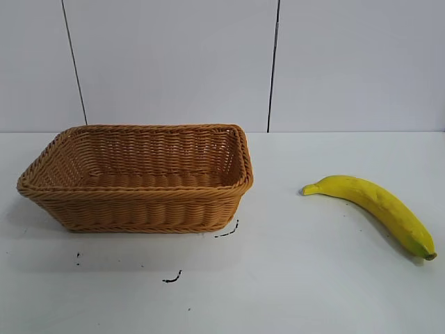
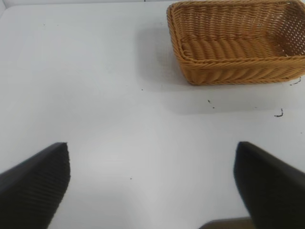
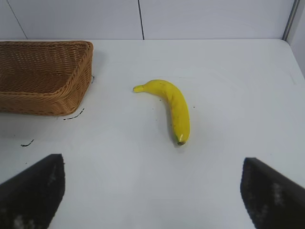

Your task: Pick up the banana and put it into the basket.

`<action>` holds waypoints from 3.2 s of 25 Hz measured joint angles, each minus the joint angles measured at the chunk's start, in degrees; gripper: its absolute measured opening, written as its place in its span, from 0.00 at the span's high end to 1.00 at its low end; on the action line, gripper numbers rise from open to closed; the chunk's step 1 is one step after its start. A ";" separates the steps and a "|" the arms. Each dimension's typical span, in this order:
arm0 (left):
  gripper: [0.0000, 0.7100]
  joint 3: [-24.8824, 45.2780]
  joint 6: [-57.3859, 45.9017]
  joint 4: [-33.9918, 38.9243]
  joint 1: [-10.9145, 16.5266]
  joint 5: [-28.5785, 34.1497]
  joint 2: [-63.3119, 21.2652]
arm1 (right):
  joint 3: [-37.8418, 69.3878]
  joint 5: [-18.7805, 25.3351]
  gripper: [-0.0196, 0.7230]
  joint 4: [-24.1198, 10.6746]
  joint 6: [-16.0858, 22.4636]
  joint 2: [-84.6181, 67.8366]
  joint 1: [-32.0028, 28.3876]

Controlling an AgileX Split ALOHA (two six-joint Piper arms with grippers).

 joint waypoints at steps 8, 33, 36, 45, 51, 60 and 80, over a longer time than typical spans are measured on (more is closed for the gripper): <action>0.02 0.00 0.00 0.00 0.00 0.00 0.00 | 0.00 -0.05 0.04 0.00 0.00 0.00 0.00; 0.02 0.00 0.00 0.00 0.00 -0.06 0.00 | -23.09 4.25 0.04 1.48 5.49 54.23 0.00; 0.02 0.00 0.00 0.00 0.00 -0.06 0.00 | -27.97 6.57 0.04 1.48 2.77 63.42 0.00; 0.02 0.00 0.00 0.00 0.00 -0.06 0.00 | -41.82 7.26 0.04 1.22 -5.45 85.85 0.00; 0.02 0.00 0.00 0.00 0.00 -0.06 0.00 | -49.76 6.95 0.04 -0.01 -7.35 95.94 0.00; 0.02 0.00 0.00 0.00 0.00 -0.06 0.00 | -53.06 2.74 0.04 1.06 -16.18 104.41 0.00; 0.02 0.00 0.00 0.00 0.00 -0.04 0.00 | -53.06 -6.51 0.04 2.19 -19.66 116.99 0.00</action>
